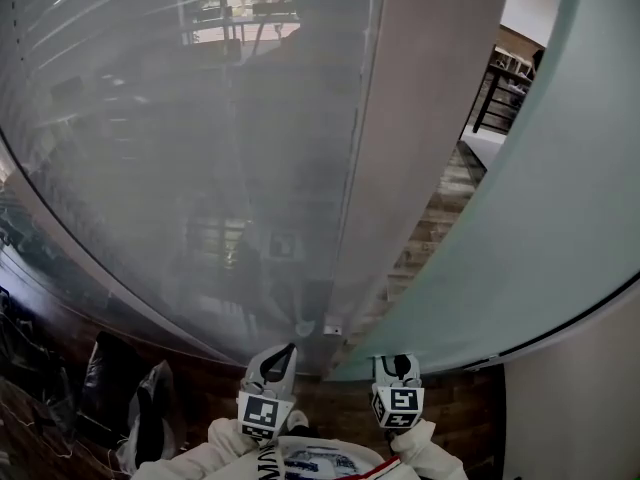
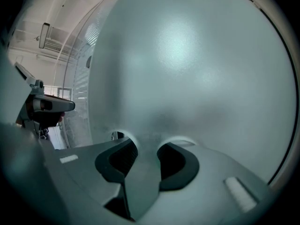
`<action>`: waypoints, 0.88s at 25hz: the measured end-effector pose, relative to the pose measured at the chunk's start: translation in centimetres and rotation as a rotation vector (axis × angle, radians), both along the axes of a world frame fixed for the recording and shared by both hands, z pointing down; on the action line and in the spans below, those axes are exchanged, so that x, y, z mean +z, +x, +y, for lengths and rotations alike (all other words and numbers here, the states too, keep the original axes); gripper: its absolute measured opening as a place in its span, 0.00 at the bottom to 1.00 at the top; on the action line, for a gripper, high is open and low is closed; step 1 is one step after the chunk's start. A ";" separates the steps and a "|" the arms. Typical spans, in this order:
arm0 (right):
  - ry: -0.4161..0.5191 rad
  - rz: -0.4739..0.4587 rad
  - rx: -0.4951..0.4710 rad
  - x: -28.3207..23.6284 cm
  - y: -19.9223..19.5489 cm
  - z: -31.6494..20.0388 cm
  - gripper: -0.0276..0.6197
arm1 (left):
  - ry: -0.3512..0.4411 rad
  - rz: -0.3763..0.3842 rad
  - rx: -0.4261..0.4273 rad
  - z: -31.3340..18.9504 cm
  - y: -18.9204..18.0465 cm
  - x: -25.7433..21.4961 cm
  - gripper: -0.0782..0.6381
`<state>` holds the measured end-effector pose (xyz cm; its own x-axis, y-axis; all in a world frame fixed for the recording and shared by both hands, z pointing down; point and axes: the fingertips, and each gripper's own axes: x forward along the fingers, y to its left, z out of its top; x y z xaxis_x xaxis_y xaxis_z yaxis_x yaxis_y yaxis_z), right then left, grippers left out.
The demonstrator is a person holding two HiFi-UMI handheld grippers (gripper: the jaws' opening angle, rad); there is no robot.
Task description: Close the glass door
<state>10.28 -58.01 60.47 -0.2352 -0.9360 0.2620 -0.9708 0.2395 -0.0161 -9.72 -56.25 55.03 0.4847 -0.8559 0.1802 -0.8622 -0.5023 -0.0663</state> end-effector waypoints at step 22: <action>0.035 0.002 0.043 -0.2 0.5 -2.4 0.25 | 0.014 0.003 0.077 -1.2 0.3 -0.6 0.11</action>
<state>10.75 -60.44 60.24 -0.1946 -0.9536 0.2295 -0.9801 0.1984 -0.0068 -9.37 -57.41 54.46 0.5501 -0.8182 0.1669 -0.8210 -0.5665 -0.0713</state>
